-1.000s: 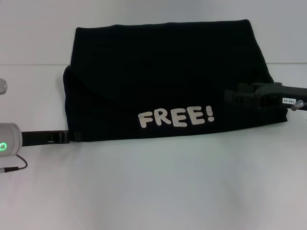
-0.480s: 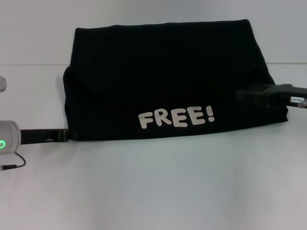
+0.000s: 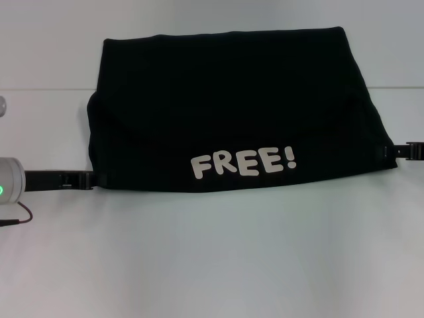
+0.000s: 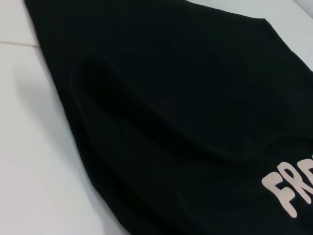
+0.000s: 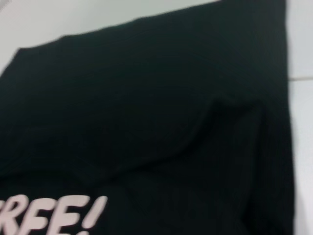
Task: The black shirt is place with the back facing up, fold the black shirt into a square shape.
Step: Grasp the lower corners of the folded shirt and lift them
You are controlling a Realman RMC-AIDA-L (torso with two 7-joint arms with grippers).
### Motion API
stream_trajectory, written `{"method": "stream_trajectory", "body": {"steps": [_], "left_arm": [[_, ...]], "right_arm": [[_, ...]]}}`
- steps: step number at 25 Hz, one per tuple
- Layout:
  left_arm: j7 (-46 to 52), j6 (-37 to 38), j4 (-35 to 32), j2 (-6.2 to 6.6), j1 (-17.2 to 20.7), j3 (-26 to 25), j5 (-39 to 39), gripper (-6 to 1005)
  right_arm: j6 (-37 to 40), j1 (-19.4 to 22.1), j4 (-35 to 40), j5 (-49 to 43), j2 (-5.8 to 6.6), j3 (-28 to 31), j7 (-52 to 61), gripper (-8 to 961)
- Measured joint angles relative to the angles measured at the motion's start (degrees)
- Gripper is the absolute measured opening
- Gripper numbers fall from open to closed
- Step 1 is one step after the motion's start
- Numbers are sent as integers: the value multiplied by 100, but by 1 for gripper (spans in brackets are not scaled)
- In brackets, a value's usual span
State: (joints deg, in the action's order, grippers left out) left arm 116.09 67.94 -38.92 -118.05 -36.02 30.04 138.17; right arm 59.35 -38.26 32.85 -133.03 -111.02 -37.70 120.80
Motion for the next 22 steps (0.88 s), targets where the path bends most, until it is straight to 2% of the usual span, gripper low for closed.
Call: {"method": "stream_trajectory", "body": {"steps": [13,16,22], "left_arm": [[-8,-37,19,17,-22,2,-1,1],[-15,-48,23,25,-26,2,-1,1],[-18,-53,23,45,-28,2,-1,1]], "right_arm": [[-513,-201,-230,-139,-152,-7,-28,674],[-591,-256,-394,-141,-167,-14,-38,577],[-584,-208,-426,-128,-174,-17,-49,290]]}}
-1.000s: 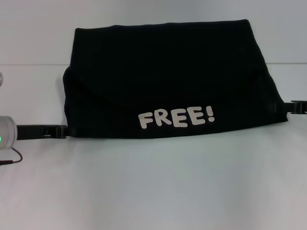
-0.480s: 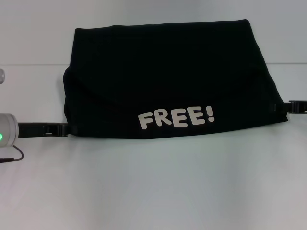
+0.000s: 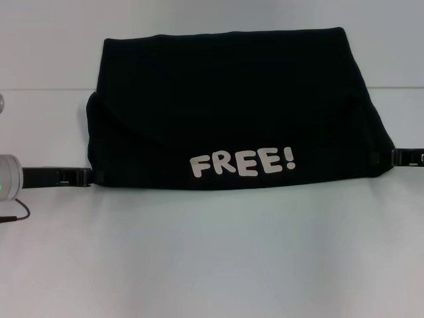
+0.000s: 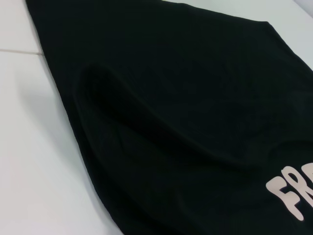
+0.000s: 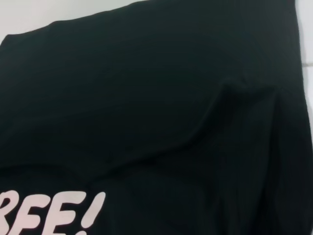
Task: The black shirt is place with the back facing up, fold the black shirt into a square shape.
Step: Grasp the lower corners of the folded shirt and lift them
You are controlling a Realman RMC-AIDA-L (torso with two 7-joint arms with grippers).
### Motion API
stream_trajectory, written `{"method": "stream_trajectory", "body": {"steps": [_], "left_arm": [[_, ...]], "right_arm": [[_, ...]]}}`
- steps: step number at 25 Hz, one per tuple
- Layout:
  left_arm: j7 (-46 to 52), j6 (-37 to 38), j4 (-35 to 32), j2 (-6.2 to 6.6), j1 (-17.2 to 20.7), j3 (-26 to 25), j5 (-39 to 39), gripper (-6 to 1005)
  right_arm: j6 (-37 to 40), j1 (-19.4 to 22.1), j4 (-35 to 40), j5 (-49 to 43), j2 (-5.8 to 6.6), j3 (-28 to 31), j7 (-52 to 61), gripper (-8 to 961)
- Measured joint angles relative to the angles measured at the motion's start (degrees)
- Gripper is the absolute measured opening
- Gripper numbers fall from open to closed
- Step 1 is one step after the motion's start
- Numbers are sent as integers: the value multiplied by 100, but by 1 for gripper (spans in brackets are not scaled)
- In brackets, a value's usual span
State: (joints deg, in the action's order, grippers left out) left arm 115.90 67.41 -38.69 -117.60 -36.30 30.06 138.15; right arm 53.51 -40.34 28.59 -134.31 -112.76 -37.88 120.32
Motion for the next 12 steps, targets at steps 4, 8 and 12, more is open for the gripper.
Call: {"method": "stream_trajectory", "body": {"steps": [4,8,12], "left_arm": [[-6,0,-3,1,0,0,0,1],[-7,0,1,1,0,-18,0,1],[34,59,-26,1,23,-38,0,1]], "right_arm": [[4,35,10,6,1,29,-1,124],[62,66,26,19,2,56,-73,83],[320,165,177,101,2,106,-196,42]]}}
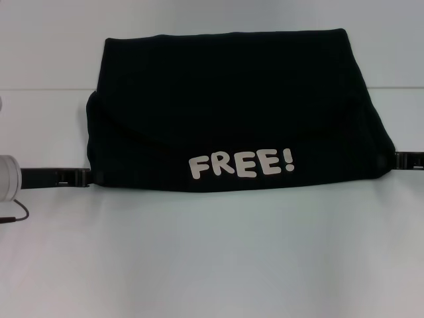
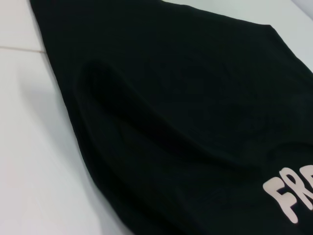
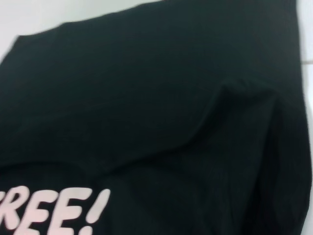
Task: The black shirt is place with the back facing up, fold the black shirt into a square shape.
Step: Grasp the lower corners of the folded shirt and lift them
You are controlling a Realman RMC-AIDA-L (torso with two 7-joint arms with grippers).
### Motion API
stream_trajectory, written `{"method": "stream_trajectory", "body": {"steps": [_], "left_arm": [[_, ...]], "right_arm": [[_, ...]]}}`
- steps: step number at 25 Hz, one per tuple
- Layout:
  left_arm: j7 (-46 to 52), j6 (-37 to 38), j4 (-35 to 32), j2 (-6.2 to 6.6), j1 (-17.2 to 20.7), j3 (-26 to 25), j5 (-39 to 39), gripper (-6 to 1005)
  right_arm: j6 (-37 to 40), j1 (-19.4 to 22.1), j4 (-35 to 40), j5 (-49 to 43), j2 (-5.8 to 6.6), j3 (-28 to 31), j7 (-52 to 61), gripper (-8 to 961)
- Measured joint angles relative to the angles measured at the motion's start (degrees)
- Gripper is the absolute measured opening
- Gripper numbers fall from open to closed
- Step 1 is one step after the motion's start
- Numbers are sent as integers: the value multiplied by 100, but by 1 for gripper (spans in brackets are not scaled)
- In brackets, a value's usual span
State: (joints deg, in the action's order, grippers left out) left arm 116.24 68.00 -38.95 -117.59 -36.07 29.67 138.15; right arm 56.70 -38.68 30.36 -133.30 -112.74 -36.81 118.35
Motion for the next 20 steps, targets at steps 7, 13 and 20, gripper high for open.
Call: {"method": "stream_trajectory", "body": {"steps": [7,13,20], "left_arm": [[113,743,-172,16,101,-23,0,0],[173,1628,-656,17,421,-23,-30,-1],[-216,2748,-888,17,720,-390,-19,0]], "right_arm": [[968,512,412,512,14,222,-454,10],[2175,1174,793,782,-31,699,-1015,10],[3377,1873,962,784,-3,1231,-1880,11]]}}
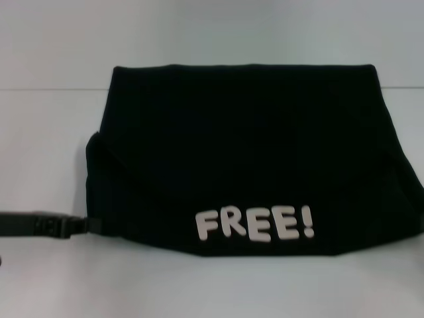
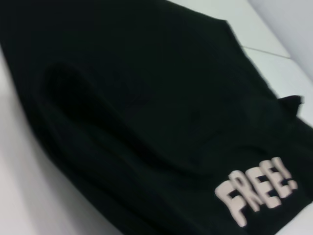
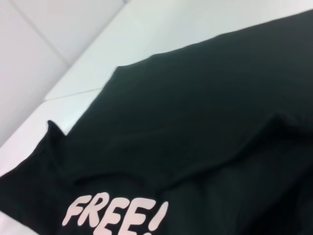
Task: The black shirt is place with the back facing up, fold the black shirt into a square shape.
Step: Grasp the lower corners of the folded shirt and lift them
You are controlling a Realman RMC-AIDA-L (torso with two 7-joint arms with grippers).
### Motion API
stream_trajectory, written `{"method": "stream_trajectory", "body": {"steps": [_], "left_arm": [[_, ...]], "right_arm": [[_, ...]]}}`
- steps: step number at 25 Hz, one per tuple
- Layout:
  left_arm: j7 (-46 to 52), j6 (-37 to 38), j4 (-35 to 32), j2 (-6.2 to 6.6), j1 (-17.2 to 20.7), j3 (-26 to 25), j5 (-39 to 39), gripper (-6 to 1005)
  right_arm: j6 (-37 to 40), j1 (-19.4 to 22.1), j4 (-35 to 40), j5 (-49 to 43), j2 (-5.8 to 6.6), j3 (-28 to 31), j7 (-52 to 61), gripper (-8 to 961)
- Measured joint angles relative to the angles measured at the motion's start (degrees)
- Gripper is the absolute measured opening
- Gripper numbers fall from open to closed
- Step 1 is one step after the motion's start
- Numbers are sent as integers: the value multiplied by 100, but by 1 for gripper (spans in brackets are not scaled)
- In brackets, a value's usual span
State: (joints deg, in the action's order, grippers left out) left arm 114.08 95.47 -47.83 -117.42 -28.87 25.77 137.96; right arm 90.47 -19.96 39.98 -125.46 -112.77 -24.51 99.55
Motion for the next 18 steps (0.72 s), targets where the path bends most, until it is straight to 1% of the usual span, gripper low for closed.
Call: {"method": "stream_trajectory", "body": {"steps": [1,2,5,7,8,10,14,17,18], "left_arm": [[-93,190,-1,1,29,-106,4,0],[-93,190,-1,1,29,-106,4,-1],[-309,652,-3,6,131,-330,6,-1],[-421,883,-5,7,202,-383,14,0],[-457,973,-5,7,231,-385,15,0],[-536,1167,-9,0,296,-391,16,0],[-636,1319,-11,-26,405,-418,19,0],[-667,1344,-2,-32,447,-437,20,-1],[-667,1356,-1,-32,451,-437,20,-1]], "right_arm": [[92,49,4,-3,4,36,-86,11],[92,49,4,-3,4,36,-86,11],[449,255,6,-4,17,194,-380,11],[630,350,8,-5,18,275,-517,11],[845,452,9,-5,15,352,-648,11],[937,497,10,-7,11,376,-694,11],[1250,728,10,-14,-27,487,-913,11],[1507,948,9,-14,-63,702,-1185,9],[1507,948,9,-14,-63,702,-1185,8]]}}
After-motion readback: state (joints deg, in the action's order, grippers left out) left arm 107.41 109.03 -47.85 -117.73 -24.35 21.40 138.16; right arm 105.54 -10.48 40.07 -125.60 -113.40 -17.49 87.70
